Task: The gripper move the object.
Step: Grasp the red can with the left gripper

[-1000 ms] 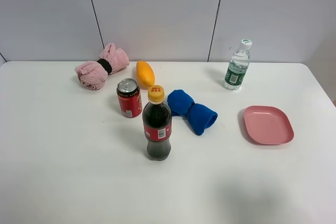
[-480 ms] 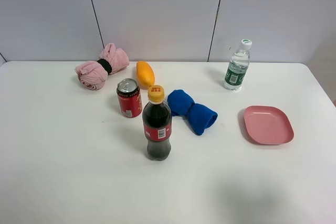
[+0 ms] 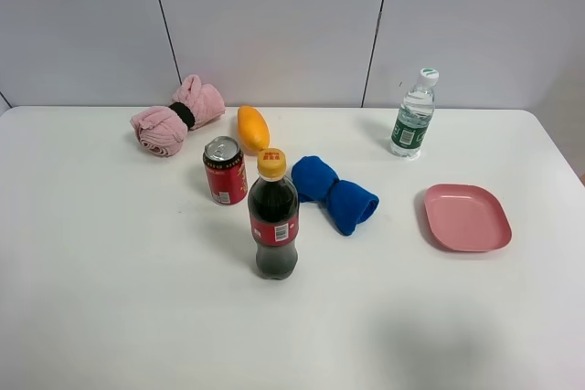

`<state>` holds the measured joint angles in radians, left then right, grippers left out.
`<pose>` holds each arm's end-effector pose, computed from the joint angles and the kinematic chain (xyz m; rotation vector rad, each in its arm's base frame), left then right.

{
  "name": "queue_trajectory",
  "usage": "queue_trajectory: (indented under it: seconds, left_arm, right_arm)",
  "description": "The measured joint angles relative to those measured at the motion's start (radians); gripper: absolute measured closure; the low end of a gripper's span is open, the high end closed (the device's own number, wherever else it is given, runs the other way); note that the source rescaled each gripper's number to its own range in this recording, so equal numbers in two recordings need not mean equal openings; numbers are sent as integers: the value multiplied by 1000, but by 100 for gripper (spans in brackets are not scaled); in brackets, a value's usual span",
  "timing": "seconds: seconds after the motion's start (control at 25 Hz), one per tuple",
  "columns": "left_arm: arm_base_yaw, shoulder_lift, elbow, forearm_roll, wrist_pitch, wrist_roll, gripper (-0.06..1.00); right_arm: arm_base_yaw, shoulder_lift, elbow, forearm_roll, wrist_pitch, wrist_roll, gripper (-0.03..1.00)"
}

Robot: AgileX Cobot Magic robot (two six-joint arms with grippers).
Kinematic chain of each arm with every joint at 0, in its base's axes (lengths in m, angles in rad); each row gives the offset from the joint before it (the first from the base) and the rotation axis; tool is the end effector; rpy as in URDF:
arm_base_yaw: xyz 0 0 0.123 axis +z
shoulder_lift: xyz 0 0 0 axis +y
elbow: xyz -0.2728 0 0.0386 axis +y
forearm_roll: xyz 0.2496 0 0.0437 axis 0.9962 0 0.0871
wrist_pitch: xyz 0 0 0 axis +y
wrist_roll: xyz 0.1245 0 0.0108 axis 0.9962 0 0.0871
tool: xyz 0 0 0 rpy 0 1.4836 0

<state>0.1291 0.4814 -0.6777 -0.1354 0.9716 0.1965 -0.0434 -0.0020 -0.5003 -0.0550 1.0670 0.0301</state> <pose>0.1095 0.0002 0.2965 0.0493 2.2490 0.0079 0.0354 -0.0076 0.2622 0.0781 2.0464 -0.0742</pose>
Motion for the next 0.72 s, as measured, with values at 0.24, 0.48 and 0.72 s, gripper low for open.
queue_trajectory:
  seconds: [0.24,0.48,0.72]
  left_arm:
    - [0,239,-98,-68,-21,180,12]
    - [0,433,-192,-124,-24,316,12]
    - [0,564,-261,-173,-43,467,12]
  right_arm:
    - [0,0,0,0,0,0,-3]
    - [0,0,0,0,0,0,-3]
    - [0,0,0,0,0,0,-3]
